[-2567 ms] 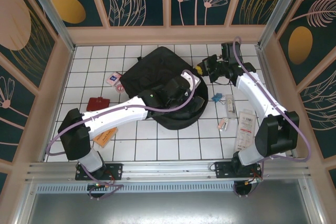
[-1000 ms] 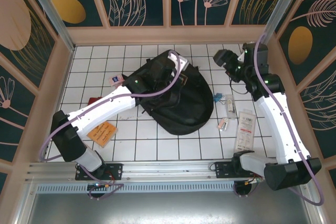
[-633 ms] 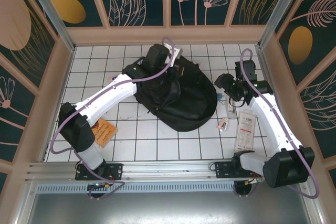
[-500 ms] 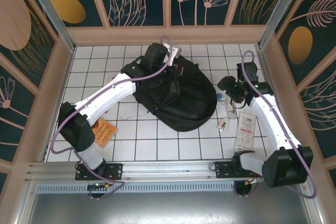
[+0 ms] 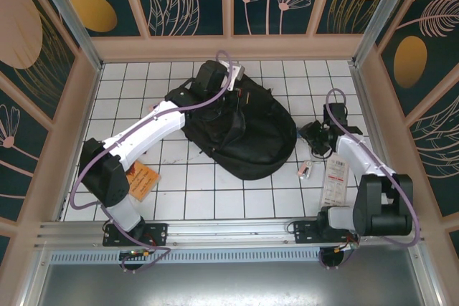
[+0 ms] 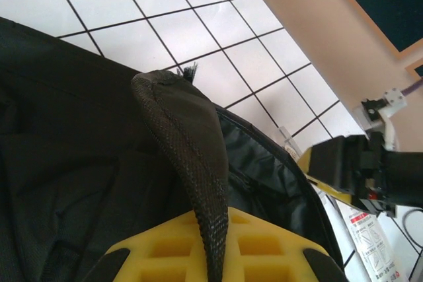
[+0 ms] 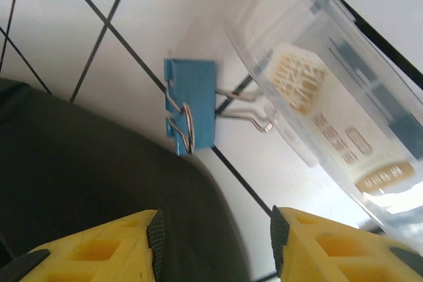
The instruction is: Pack books, pencil case, and school supplies into a backpack
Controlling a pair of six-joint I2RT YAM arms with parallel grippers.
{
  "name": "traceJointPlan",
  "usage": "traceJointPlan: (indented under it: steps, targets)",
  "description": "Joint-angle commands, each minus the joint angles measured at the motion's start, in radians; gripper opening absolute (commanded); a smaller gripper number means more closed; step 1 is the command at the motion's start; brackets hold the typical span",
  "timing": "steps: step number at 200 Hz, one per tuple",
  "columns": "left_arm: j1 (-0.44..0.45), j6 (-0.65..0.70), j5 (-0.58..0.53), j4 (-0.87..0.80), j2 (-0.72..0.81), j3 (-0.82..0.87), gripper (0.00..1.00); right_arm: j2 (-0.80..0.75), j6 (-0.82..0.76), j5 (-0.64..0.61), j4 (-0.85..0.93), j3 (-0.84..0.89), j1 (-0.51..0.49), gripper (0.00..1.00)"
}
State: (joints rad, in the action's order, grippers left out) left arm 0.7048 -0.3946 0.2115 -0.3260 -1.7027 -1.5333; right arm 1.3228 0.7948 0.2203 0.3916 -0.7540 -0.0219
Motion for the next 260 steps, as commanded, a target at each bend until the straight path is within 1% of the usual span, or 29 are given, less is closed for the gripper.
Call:
traceJointPlan:
  steps: [1, 40, 52, 85, 104, 131, 143, 150, 152, 157, 161, 179, 203, 226, 260]
  targets:
    - [-0.008, 0.011, 0.039, 0.074, 0.057, -0.006, 0.00, 0.038, 0.017, 0.016, -0.130, 0.003, 0.021, 0.47]
    - [-0.009, 0.024, 0.060, 0.072, 0.056, -0.034, 0.00, 0.111, -0.007, 0.026, -0.189, -0.020, 0.040, 0.39]
    - [-0.009, 0.027, 0.054, 0.060, 0.051, -0.056, 0.00, 0.132, -0.010, 0.017, -0.193, -0.020, 0.038, 0.38]
    - [-0.010, 0.032, 0.059, 0.035, 0.032, -0.101, 0.00, 0.160, 0.002, 0.054, -0.269, 0.028, 0.039, 0.37]
    - [-0.010, 0.029, 0.039, 0.037, 0.035, -0.101, 0.00, 0.172, 0.002, 0.068, -0.297, 0.042, 0.040, 0.34]
    - [-0.010, 0.031, 0.035, 0.029, 0.034, -0.108, 0.00, 0.174, 0.006, 0.076, -0.318, 0.046, 0.040, 0.21]
    - [-0.011, 0.031, 0.039, 0.024, 0.032, -0.112, 0.00, 0.184, 0.003, 0.074, -0.318, 0.042, 0.040, 0.10]
    - [-0.010, 0.031, 0.039, 0.020, 0.031, -0.116, 0.00, 0.189, 0.002, 0.074, -0.315, 0.037, 0.042, 0.07]
    - [-0.010, 0.030, 0.039, 0.018, 0.031, -0.117, 0.00, 0.191, 0.002, 0.071, -0.313, 0.034, 0.042, 0.03]
    - [-0.011, 0.030, 0.037, 0.014, 0.030, -0.121, 0.00, 0.194, 0.003, 0.070, -0.308, 0.031, 0.043, 0.00]
    - [-0.010, 0.032, 0.038, 0.011, 0.030, -0.124, 0.00, 0.192, 0.002, 0.070, -0.305, 0.028, 0.044, 0.00]
    - [-0.010, 0.036, 0.037, -0.006, 0.029, -0.142, 0.00, 0.152, 0.000, 0.056, -0.283, 0.017, 0.048, 0.00]
    - [-0.011, 0.043, 0.031, -0.033, 0.023, -0.174, 0.00, 0.071, -0.031, 0.000, -0.195, -0.036, 0.049, 0.00]
    - [-0.011, 0.044, 0.024, -0.050, 0.018, -0.197, 0.00, -0.035, -0.068, -0.053, -0.094, -0.113, 0.049, 0.00]
    - [-0.010, 0.036, 0.025, -0.064, 0.014, -0.221, 0.00, -0.187, -0.139, -0.075, 0.026, -0.252, 0.035, 0.00]
